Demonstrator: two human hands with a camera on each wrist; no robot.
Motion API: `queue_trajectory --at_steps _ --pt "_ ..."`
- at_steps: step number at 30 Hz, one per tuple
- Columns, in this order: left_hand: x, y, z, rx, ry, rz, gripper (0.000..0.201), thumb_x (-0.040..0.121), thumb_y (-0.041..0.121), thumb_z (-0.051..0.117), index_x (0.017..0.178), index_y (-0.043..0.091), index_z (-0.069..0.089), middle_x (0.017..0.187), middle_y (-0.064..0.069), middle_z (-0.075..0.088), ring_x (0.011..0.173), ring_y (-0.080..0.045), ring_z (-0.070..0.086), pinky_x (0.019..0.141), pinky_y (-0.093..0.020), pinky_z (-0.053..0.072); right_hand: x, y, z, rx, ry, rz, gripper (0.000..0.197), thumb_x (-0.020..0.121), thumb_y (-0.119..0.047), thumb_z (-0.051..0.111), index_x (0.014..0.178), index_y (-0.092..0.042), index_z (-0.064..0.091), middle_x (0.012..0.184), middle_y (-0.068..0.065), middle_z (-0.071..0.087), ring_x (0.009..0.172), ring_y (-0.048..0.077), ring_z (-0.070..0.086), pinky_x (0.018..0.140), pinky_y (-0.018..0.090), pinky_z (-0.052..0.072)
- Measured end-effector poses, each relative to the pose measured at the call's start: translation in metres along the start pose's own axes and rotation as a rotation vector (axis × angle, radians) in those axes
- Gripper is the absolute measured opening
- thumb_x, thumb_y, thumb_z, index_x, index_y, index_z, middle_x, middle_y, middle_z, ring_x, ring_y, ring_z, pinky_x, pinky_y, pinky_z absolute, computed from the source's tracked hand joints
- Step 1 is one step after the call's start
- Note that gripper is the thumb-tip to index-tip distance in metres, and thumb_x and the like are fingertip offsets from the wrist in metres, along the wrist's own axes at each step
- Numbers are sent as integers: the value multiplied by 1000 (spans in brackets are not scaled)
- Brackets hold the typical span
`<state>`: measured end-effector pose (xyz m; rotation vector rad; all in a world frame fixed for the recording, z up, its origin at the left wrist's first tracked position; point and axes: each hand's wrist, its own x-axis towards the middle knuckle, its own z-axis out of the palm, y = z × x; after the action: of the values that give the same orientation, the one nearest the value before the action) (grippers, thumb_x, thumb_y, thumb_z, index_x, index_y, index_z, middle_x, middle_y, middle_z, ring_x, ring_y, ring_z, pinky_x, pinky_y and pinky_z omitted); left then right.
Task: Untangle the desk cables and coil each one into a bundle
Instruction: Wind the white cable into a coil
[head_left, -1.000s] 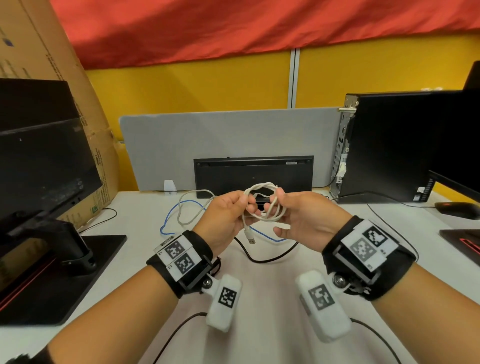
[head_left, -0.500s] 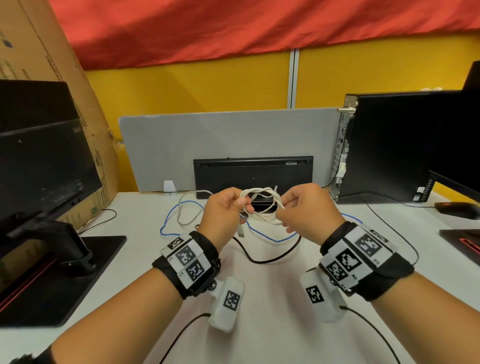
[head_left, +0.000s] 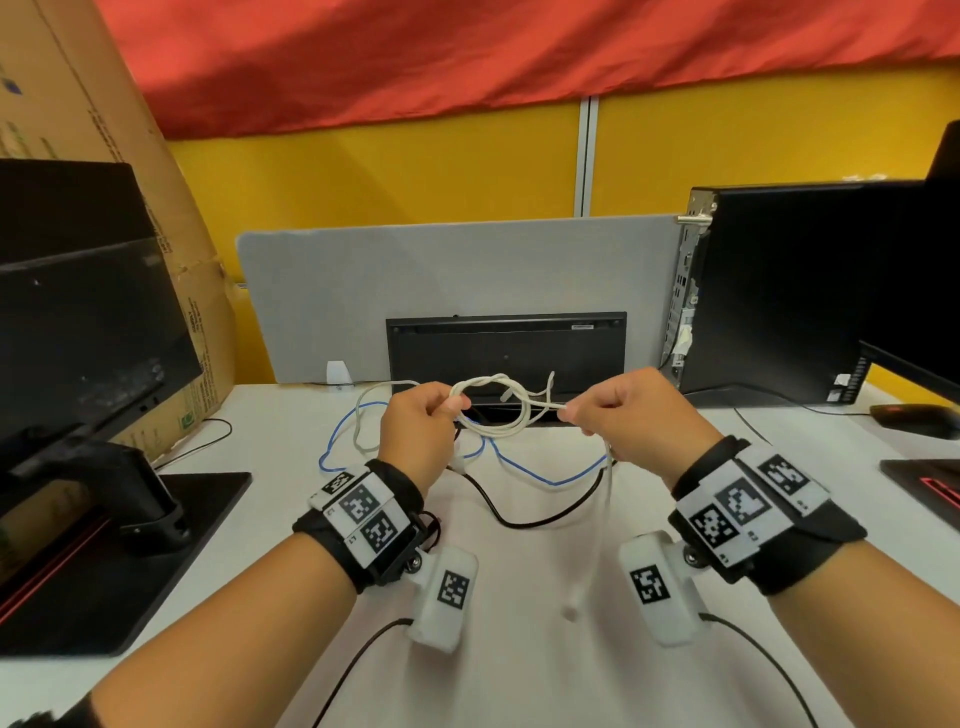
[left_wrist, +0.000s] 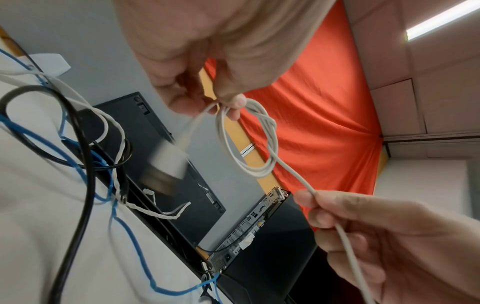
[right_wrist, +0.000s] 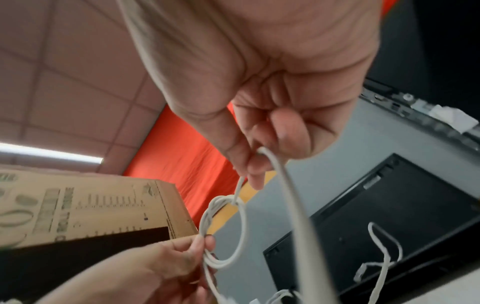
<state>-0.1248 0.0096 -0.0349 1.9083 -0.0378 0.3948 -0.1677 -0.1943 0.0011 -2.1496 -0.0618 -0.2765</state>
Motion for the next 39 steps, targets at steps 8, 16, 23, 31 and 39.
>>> queue_trajectory --at_steps 8,16,23,31,39 --pt "-11 4 6 -404 -76 -249 22 98 9 51 88 5 69 76 -11 65 62 -14 69 62 -20 57 7 13 12 -149 154 -88 10 86 -15 70 86 -17 79 67 -14 66 73 7 67 75 23 53" --pt "-22 15 16 -708 -91 -349 20 97 1 49 88 -2 66 72 -9 70 64 -14 72 65 -23 58 9 13 44 491 169 70 10 82 -9 74 81 -18 79 80 2 76 84 21 73 79 34 60" --pt "-25 18 19 -713 -46 -341 22 96 -2 49 83 -1 66 71 -11 70 72 -21 72 63 -22 58 6 4 43 634 138 167 8 79 -13 73 83 -16 79 85 -1 76 92 16 68 81 30 52" --pt "-33 18 21 -656 -88 -315 22 96 2 51 82 4 69 66 -8 70 76 -21 73 63 -18 56 6 1 50 777 205 312 23 71 -12 83 93 -12 75 96 3 74 98 15 64 83 29 41" --pt "-34 22 23 -677 -126 -354 24 96 1 51 79 5 68 67 -7 74 69 -16 74 62 -21 57 5 -2 47 795 45 344 16 91 -5 61 89 -13 74 96 3 73 96 12 59 91 37 32"
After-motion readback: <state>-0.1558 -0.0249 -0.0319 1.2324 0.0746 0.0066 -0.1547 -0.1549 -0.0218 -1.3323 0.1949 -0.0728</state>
